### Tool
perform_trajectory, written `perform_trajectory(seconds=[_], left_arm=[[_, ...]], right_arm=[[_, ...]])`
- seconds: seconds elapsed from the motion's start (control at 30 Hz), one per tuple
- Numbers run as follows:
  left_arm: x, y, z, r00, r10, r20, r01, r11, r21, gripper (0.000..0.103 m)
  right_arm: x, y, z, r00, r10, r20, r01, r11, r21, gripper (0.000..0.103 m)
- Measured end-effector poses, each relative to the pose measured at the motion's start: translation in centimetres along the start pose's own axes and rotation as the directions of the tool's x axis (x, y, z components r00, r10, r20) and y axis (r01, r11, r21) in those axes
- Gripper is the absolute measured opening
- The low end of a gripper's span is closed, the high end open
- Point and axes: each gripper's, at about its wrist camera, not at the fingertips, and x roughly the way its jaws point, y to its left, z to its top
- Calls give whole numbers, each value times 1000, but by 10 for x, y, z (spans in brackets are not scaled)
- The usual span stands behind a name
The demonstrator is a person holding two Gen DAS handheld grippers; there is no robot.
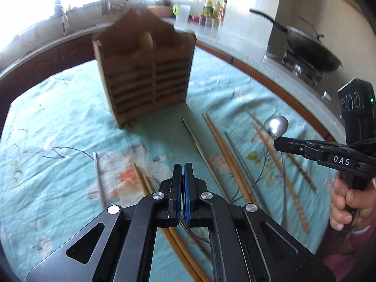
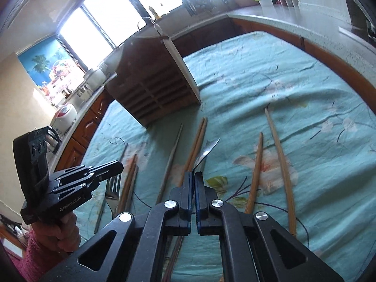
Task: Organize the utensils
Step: 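Grasp the steel fork with the left tool while the right tool grasps the steel spoon, then carry the fork with the left tool while the right tool carries the spoon into the wooden holder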
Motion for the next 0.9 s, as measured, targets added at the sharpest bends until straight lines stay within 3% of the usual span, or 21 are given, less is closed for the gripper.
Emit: perform_trajectory(seconds=[0.33, 0.9], left_arm=[[-57, 18, 11, 985, 58, 165, -44, 995, -91, 1], [-108, 64, 54, 916, 194, 352, -102, 959, -263, 1]], right_arm=[[-36, 23, 19, 993, -9, 117, 19, 996, -84, 2], [-46, 49, 65, 970, 3, 243, 38, 986, -164, 2]])
